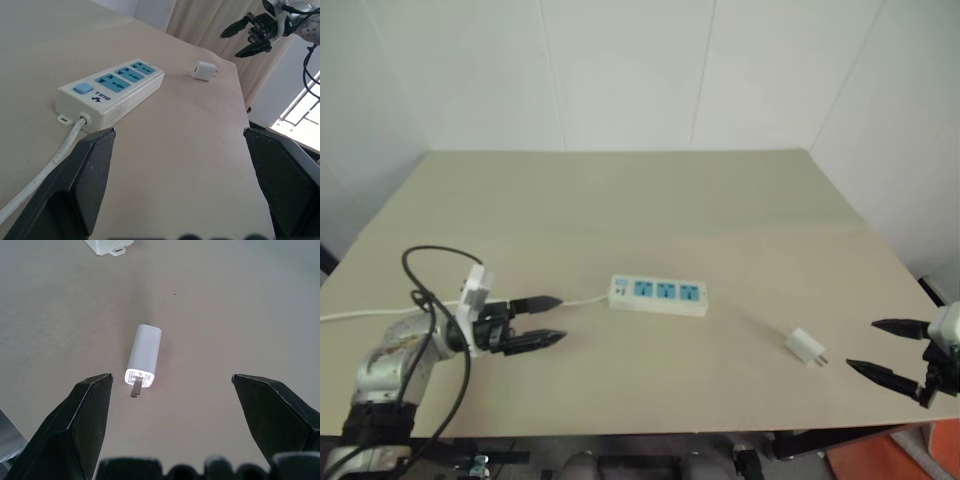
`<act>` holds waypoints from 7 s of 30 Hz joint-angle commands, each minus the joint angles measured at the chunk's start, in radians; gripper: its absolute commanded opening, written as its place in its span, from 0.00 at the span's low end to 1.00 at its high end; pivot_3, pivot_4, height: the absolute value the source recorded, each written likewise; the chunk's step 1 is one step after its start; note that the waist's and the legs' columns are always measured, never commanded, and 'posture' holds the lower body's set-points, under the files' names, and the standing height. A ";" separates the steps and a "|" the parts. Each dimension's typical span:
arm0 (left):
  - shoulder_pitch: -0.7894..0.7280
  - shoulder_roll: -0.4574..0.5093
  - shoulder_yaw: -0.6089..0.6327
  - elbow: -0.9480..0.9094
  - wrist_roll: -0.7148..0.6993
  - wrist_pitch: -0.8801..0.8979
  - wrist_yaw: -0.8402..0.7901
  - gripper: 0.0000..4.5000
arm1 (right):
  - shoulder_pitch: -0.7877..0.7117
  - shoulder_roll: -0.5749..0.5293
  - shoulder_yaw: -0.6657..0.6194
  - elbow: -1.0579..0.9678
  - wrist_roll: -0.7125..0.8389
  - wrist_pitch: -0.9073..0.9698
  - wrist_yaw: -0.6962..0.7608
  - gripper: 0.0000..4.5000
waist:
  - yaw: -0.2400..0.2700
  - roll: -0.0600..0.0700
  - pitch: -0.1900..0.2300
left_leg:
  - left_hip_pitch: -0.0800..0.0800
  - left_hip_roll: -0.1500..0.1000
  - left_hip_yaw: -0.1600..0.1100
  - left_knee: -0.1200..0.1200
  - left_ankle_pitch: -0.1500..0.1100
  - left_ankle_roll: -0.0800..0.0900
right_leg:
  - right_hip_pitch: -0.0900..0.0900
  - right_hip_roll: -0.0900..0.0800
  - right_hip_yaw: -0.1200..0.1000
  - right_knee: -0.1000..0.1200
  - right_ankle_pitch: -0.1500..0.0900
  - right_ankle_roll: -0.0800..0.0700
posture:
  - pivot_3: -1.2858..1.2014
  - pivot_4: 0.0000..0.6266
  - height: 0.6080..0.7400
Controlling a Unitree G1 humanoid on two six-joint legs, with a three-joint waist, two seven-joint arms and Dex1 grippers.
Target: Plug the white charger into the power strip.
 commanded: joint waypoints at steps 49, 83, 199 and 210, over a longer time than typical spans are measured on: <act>-0.721 -0.266 -0.228 1.174 0.643 -0.689 -0.048 0.74 | -0.144 0.150 0.255 -0.591 0.042 0.342 -0.449 1.00 | 0.009 -0.001 0.000 | -0.005 -0.003 -0.005 0.003 0.000 0.000 | -0.002 0.000 -0.002 0.001 0.001 0.002 | 0.52 0.24 1.00; 0.034 -0.073 -0.043 -0.361 0.287 0.271 0.248 0.01 | -0.239 0.251 0.463 -0.438 -0.033 0.253 -0.482 1.00 | 0.000 -0.001 0.001 | -0.003 -0.001 -0.004 0.002 0.000 0.000 | -0.001 0.000 -0.002 0.001 0.005 -0.004 | 0.52 0.24 1.00; -0.160 -0.387 -0.230 0.439 0.308 -0.693 -0.133 0.72 | -0.979 -0.327 0.989 -0.182 0.052 1.145 -0.271 1.00 | 0.008 0.003 -0.002 | -0.009 -0.002 -0.003 0.001 0.000 0.001 | -0.006 -0.001 -0.001 -0.003 0.006 -0.006 | 0.52 0.24 1.00; -0.109 -0.381 -0.235 0.355 0.301 -0.661 -0.096 0.72 | -0.992 -0.244 1.057 -0.079 -0.022 1.100 -0.261 1.00 | 0.002 0.003 -0.002 | -0.008 -0.002 -0.004 0.002 0.000 0.001 | -0.006 -0.001 -0.001 -0.002 0.006 -0.006 | 0.52 0.24 1.00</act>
